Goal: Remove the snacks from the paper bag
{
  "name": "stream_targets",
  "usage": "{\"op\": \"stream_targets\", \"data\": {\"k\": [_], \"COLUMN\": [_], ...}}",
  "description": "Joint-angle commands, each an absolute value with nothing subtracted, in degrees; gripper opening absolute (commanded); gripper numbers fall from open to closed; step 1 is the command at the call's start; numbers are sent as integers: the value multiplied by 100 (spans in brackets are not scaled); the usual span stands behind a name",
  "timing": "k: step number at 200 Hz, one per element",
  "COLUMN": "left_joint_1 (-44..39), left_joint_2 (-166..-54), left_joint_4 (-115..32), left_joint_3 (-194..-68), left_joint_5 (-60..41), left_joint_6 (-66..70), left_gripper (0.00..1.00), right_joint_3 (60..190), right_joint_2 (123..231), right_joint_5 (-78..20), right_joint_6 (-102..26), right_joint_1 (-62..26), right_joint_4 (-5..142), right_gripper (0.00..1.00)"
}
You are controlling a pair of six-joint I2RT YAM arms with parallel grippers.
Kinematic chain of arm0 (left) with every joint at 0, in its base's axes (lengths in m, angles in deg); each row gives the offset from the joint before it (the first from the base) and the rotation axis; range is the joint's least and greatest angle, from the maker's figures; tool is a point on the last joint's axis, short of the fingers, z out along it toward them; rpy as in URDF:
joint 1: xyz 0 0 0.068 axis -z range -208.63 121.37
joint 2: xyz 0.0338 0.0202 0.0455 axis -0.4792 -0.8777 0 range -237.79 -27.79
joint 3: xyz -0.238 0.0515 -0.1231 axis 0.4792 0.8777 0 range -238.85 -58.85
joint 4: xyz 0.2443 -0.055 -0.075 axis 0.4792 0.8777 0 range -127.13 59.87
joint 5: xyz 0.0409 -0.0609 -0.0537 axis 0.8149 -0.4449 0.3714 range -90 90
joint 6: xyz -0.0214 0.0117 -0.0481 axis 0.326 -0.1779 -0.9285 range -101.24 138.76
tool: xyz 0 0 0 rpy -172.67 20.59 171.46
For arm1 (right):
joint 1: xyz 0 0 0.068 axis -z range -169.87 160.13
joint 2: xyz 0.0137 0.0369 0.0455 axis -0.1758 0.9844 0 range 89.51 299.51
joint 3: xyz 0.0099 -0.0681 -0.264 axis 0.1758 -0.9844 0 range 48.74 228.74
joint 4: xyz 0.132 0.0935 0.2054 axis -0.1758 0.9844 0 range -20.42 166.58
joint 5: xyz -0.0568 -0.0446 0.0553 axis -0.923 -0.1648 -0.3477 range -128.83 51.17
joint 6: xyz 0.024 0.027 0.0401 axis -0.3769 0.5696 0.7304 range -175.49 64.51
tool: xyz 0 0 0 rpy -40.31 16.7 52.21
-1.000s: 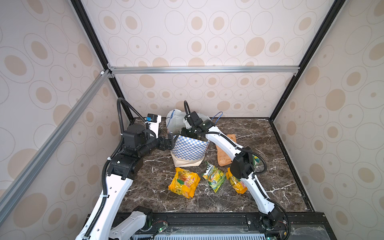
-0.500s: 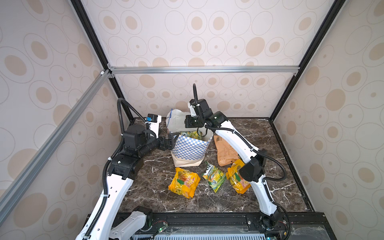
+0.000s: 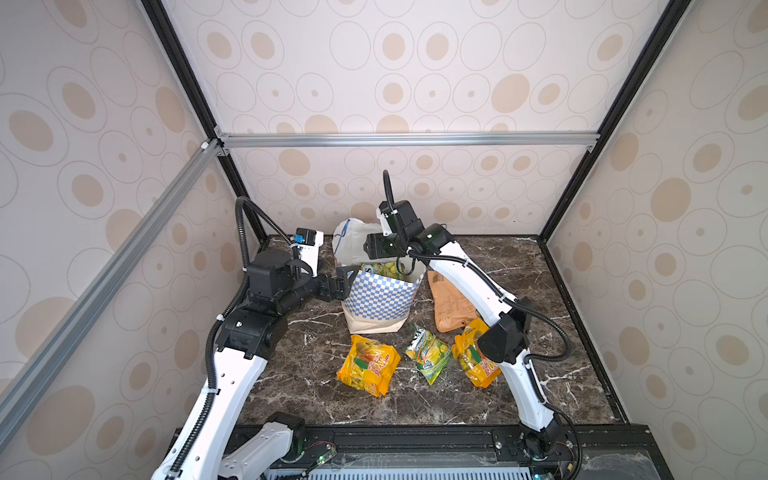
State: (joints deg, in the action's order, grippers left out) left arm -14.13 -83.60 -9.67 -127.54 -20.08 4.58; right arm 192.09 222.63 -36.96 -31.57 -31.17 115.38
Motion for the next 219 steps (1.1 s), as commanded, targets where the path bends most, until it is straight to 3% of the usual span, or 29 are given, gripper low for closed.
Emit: {"op": "stream_targets", "data": {"k": [1,54,154,184,219], "left_joint_1": [-1437,-1431,-1431,-1431,-1432], "left_joint_2": [-8263,-8272,-8253,-8215,-8196], "left_joint_4": [-1068,-1059,-1085,-1043,-1087], "left_joint_3": [-12768,-12748,-12679,-12675,-12617], "left_joint_5": [-2048,-2043,-2038,-1996,-1995], "left_joint_6": [443,443,416,447,424], "left_gripper": [98,98,98,98,98], "right_joint_3": [19239,19244,19258,19253,19253], "right_joint_2": [22694,23278,24343,24490,24507], "right_joint_5": [-3520,-2955,-2371,-2977,-3577], "right_joint_6": [-3117,-2704,-2262,-2366,-2625], "right_joint_1": [-3159,-3155,-3380,-3388,-3415], "right_joint_4": [11824,11644,11624,12036,12408], "right_gripper": [80,94,93,84,61]}}
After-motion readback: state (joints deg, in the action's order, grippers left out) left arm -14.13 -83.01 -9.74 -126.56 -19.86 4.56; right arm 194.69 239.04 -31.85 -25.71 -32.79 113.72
